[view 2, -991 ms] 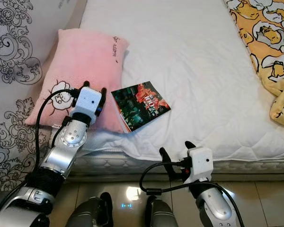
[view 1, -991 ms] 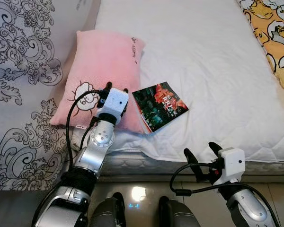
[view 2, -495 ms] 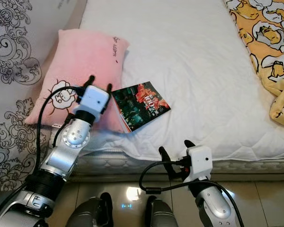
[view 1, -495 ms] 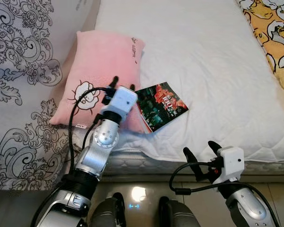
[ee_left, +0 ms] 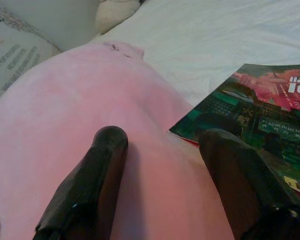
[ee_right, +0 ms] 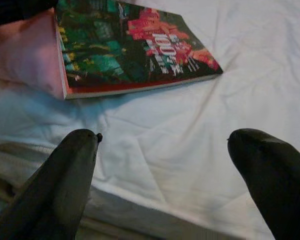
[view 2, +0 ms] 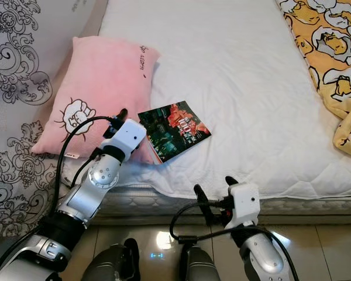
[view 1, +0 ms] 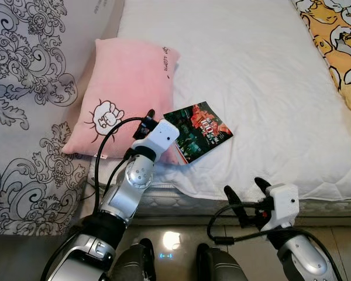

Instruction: Clean up the room

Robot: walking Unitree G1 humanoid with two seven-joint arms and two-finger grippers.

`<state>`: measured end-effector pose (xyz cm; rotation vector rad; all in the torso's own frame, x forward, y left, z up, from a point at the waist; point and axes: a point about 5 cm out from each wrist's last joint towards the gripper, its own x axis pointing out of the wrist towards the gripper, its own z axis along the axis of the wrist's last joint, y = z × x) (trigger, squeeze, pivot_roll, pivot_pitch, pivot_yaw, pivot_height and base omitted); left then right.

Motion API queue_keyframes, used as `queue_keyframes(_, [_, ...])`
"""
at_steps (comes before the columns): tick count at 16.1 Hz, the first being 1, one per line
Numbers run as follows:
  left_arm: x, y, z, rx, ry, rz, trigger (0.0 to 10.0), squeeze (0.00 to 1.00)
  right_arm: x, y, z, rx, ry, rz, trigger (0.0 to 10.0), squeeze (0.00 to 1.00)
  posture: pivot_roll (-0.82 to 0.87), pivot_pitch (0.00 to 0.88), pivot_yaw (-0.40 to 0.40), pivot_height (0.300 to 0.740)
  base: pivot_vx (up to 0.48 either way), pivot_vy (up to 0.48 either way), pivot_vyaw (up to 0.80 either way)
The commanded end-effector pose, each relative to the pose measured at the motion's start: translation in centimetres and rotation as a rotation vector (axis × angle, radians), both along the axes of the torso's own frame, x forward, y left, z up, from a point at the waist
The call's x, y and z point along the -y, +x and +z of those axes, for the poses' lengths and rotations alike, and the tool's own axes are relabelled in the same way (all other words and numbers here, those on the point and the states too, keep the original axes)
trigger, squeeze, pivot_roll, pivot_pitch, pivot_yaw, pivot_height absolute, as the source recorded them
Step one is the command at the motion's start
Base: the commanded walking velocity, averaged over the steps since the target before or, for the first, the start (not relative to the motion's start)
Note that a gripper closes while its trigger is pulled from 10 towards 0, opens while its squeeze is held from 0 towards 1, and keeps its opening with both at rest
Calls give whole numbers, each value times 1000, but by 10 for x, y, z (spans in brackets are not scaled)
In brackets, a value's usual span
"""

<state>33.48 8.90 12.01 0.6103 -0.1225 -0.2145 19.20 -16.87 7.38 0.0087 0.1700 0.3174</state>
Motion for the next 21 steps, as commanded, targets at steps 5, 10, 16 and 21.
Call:
queue_keyframes(5, [17, -7, -9, -44, 1, -56, 10000, 0, 1, -2, -3, -24, -12, -4, 10000, 0, -171, 248, 0, 740, 0, 0, 0])
queue_keyframes(10, [47, -24, -9, -54, -55, -172, 10000, 0, 1, -3, -4, -28, -13, -4, 10000, 0, -173, 247, 4, 740, 0, 0, 0])
queue_keyframes(16, [47, -38, -11, -68, -53, -198, 10000, 0, 1, -3, -4, -29, -16, -6, 10000, 0, -171, 246, 6, 740, 0, 0, 0])
queue_keyframes(21, [12, -23, -13, -88, 52, -118, 10000, 0, 1, -2, -4, -29, -15, -4, 10000, 0, -171, 250, 3, 740, 0, 0, 0])
